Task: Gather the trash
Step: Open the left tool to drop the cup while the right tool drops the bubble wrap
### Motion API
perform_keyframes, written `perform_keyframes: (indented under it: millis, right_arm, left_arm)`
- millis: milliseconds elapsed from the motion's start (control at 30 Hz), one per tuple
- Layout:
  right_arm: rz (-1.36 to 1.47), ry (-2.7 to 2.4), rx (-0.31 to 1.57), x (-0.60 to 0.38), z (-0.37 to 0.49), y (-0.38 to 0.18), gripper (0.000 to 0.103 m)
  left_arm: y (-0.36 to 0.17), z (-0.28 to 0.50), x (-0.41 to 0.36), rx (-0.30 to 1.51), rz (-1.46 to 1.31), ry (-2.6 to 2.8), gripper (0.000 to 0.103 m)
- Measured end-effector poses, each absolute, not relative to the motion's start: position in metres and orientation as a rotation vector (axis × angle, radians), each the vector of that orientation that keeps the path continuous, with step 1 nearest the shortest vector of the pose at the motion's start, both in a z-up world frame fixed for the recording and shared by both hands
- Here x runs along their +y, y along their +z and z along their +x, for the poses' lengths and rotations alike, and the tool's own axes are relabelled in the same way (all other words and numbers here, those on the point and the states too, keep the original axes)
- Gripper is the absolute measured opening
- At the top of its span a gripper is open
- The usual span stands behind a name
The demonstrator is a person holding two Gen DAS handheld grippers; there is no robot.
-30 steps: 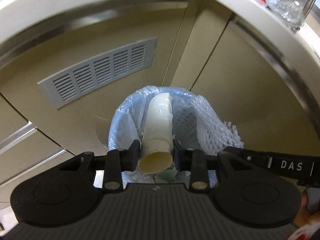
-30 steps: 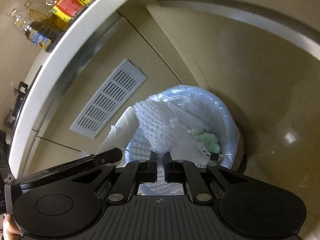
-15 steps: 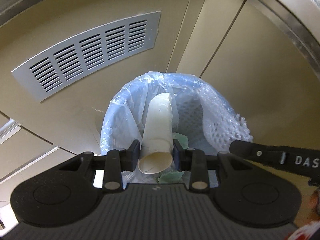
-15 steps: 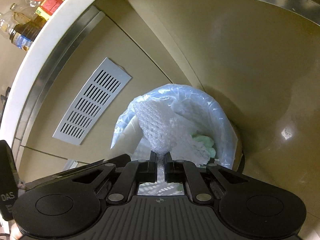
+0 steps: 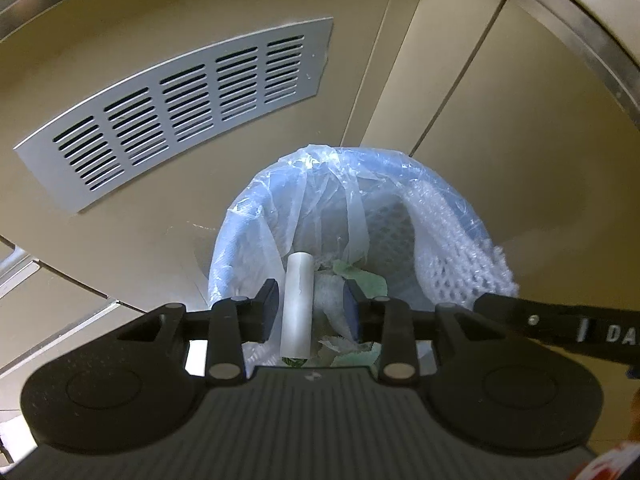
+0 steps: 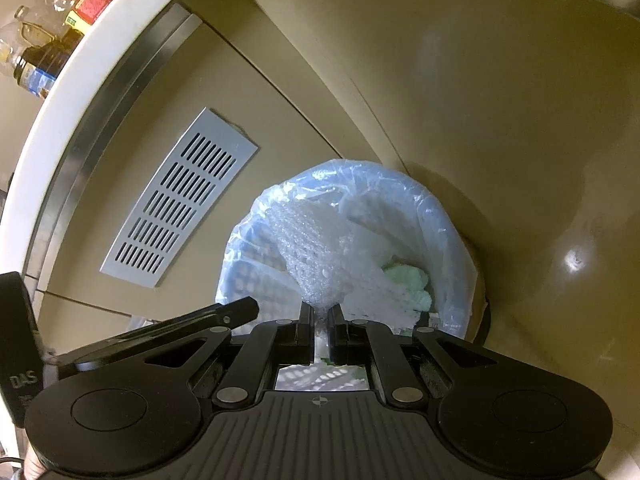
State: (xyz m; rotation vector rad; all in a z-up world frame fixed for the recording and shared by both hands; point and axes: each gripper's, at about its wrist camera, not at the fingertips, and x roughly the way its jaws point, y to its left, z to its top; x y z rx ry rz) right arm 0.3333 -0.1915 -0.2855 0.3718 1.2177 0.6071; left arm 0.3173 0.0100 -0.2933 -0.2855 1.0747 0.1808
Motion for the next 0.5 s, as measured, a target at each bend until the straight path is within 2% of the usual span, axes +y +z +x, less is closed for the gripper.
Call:
perform_keyframes:
  millis: [500]
  right_arm:
    - [0.319, 0.613, 1.202, -0.178, 0.34, -0.297, 0.007]
  left_arm:
    - [-0.286, 0.318, 0.011, 1.106, -0.276, 0.154, 0.031]
